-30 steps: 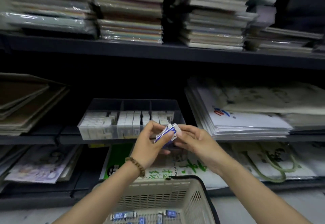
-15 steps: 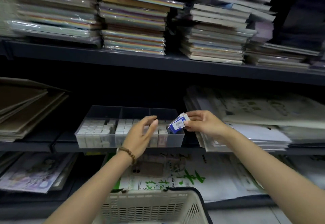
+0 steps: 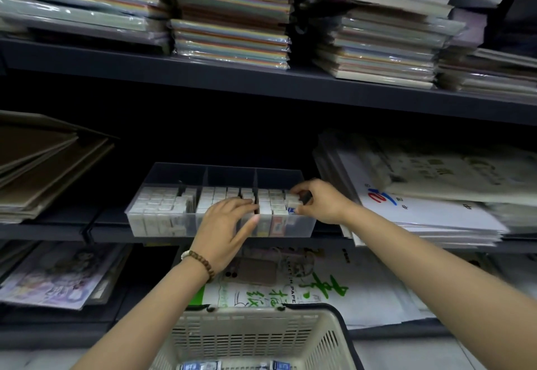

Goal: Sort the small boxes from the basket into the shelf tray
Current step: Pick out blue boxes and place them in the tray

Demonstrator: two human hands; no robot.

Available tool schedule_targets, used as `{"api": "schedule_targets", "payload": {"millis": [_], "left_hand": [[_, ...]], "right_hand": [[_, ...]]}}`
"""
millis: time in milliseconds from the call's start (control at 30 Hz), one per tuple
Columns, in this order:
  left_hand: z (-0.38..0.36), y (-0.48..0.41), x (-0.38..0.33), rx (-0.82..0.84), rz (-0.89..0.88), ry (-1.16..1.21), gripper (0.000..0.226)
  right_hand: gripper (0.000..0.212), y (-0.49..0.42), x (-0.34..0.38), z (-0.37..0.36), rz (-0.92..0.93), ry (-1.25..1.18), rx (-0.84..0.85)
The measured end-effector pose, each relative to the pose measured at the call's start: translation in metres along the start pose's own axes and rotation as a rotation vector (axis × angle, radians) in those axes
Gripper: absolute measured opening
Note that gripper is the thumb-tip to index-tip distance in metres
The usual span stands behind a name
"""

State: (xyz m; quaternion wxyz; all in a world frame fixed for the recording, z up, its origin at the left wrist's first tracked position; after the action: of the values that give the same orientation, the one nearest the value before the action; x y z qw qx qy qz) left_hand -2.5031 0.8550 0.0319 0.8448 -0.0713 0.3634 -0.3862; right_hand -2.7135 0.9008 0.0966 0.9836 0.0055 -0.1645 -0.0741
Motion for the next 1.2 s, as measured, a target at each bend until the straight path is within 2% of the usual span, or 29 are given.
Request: {"api": "schedule_targets", "payload": {"millis": [267,467,600,733,833,900,1000,1100,1200], "left_hand": [[0.002,0.001,0.000,0.019,-0.001,0.028,0.055],[0.005,0.007,0.001,0.072,-0.007,0.025,0.058],[0.016,0.028,0.004,0.049,-0.018,0.070,0.059],[0.024,0.069,0.019,0.016,-0.032,0.123,0.053],[0.013,0.107,0.042,0.102,0.052,0.186,0.043],[-0.006,0.134,0.061,0.213,0.191,0.264,0.041],[-0.048,0.175,0.091,0.435,0.409,0.315,0.049],[-0.099,0.211,0.120,0.707,0.595,0.301,0.040],[-0.143,0.238,0.144,0.835,0.836,0.377,0.036]], "right_hand": [[0.052,0.001,-0.002,-0.006,-0.130,-0.220,-0.036],[0.051,0.004,0.001,-0.015,-0.184,-0.255,-0.100],[0.042,0.021,0.003,-0.010,-0.149,-0.353,-0.180],[0.028,0.063,0.001,-0.012,-0.097,-0.599,-0.236],[0.020,0.093,-0.003,-0.040,-0.101,-0.807,-0.107],[0.018,0.103,-0.011,-0.078,-0.158,-0.857,0.038],[0.020,0.109,-0.027,-0.157,-0.261,-0.760,0.331],[0.027,0.112,-0.041,-0.244,-0.304,-0.621,0.644],[0.030,0.116,-0.050,-0.323,-0.333,-0.523,0.780]]}}
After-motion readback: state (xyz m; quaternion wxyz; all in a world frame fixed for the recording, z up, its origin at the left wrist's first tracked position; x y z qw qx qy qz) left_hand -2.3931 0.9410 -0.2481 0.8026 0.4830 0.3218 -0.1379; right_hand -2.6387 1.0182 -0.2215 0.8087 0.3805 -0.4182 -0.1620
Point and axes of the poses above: each hand's wrist, its own y-axis away from the middle knuckle, its own z-axis out of the back of the hand, x = y × z, the point moved 1 cm from there along -y, towards the middle knuckle, and after that the axes turned 8 degrees about y, right-handed, at the moved point
